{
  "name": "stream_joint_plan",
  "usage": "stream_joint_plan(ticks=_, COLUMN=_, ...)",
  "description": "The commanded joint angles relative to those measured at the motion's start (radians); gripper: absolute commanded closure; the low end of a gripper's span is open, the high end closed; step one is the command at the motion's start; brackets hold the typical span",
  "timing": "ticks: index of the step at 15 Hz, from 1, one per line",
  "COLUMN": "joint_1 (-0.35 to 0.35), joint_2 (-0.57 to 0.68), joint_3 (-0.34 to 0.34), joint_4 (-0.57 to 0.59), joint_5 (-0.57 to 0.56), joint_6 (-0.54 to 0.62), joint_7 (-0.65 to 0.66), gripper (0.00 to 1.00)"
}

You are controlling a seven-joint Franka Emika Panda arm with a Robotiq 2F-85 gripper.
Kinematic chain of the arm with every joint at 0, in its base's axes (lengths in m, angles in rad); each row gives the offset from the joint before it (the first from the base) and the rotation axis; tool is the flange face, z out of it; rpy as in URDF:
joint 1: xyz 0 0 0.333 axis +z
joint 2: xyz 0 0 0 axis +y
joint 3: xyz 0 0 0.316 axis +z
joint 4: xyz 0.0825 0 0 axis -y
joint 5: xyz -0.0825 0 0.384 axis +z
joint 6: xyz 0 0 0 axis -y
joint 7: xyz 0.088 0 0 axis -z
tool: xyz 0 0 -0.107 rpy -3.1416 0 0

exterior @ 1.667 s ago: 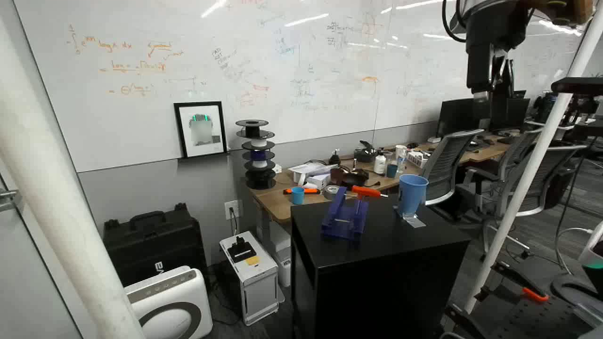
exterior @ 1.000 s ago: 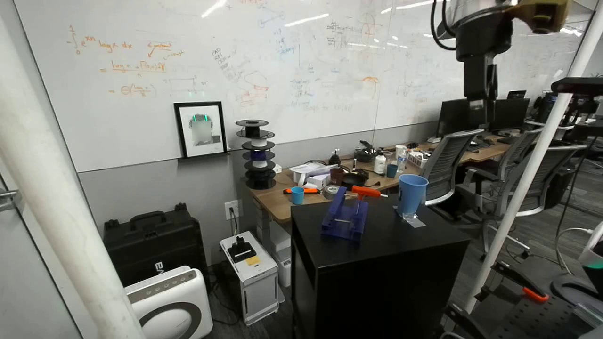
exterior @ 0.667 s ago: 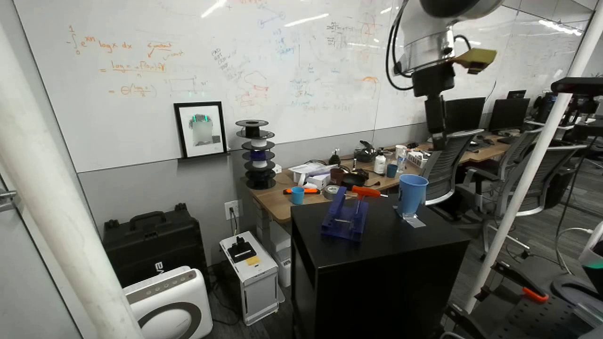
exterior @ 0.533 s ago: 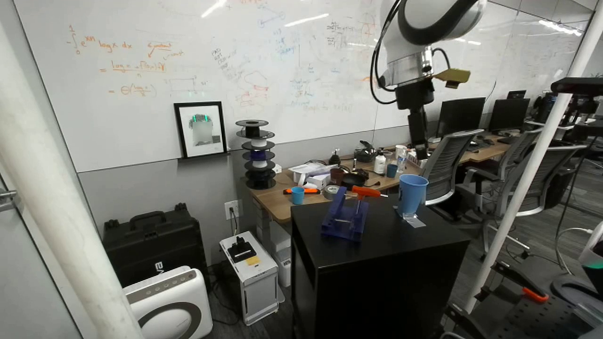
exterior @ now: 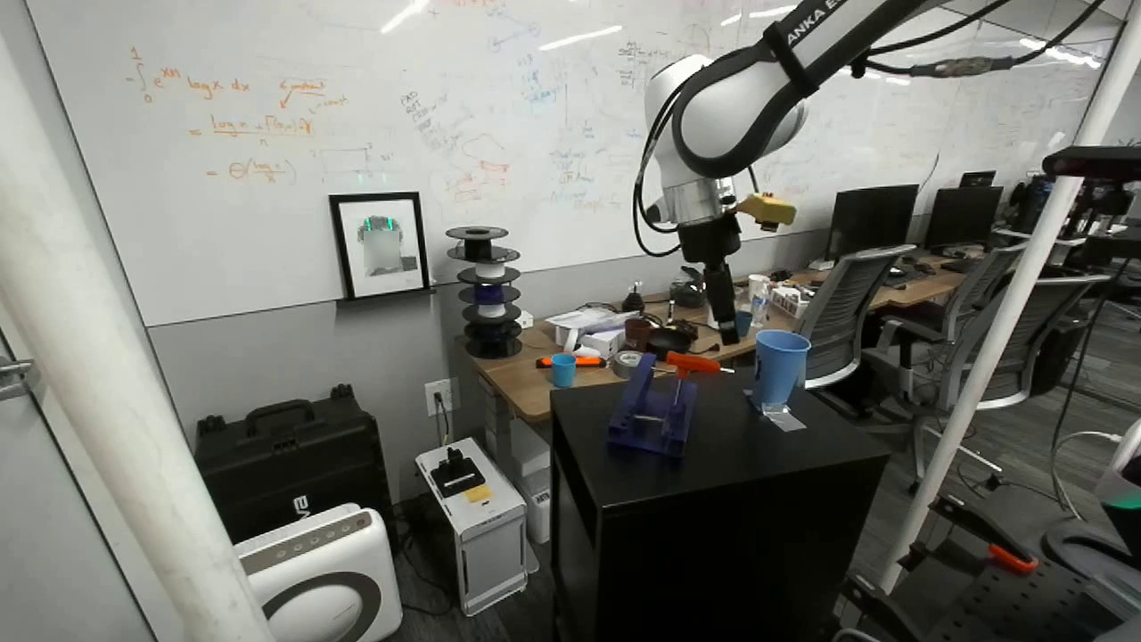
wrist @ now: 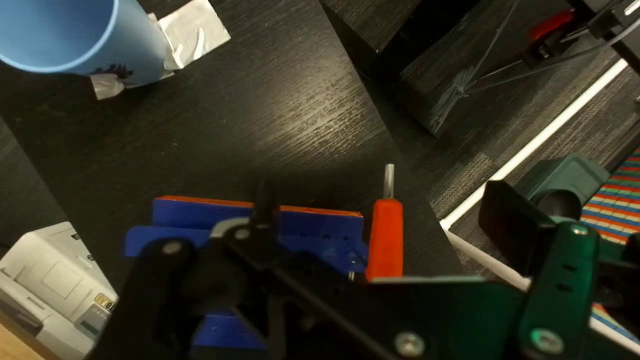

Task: Move the orange wrench to the large blue cup.

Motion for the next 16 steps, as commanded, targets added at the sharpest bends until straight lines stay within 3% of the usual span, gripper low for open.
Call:
stream_joint_plan(ticks=1, joint_1=-0.014, joint_2=0.084, joint_3=0.022, joint_4=0.066, joint_5=-0.004, joint_6=0.027, joint_7=-0.047, gripper=0.00)
stream_joint_plan(ticks=3, joint_1=-0.018, joint_2=0.111, joint_3=0.030, joint_4=0.075, joint_5=0.011, joint_6=0.035, joint_7=-0.062, gripper=0.00)
stream_joint_plan(ticks=4, joint_1=-0.020, joint_2=0.121, joint_3=0.033, joint_4=0.078, joint_5=0.016, joint_6=0.042, joint_7=-0.067, gripper=0.09)
stream_joint_plan(ticks=5, joint_1=-0.021, joint_2=0.130, joint_3=0.038, joint_4=0.079, joint_5=0.018, joint_6=0.052, joint_7=-0.069, gripper=0.26)
stream_joint_plan(ticks=12, joint_1=-0.027, joint_2=0.163, joint_3=0.051, joint_4=0.088, joint_5=0.024, joint_6=0.119, joint_7=-0.070, gripper=0.81)
stream_joint_plan(ticks=15, joint_1=-0.029, joint_2=0.165, joint_3=0.059, joint_4=0.100, joint_5=0.041, joint_6=0.115, joint_7=-0.091, gripper=0.89)
stream_joint_plan(ticks=16, joint_1=-0.029, joint_2=0.162, joint_3=0.061, joint_4=0.102, joint_5=0.043, joint_6=0.112, joint_7=-0.095, gripper=0.85)
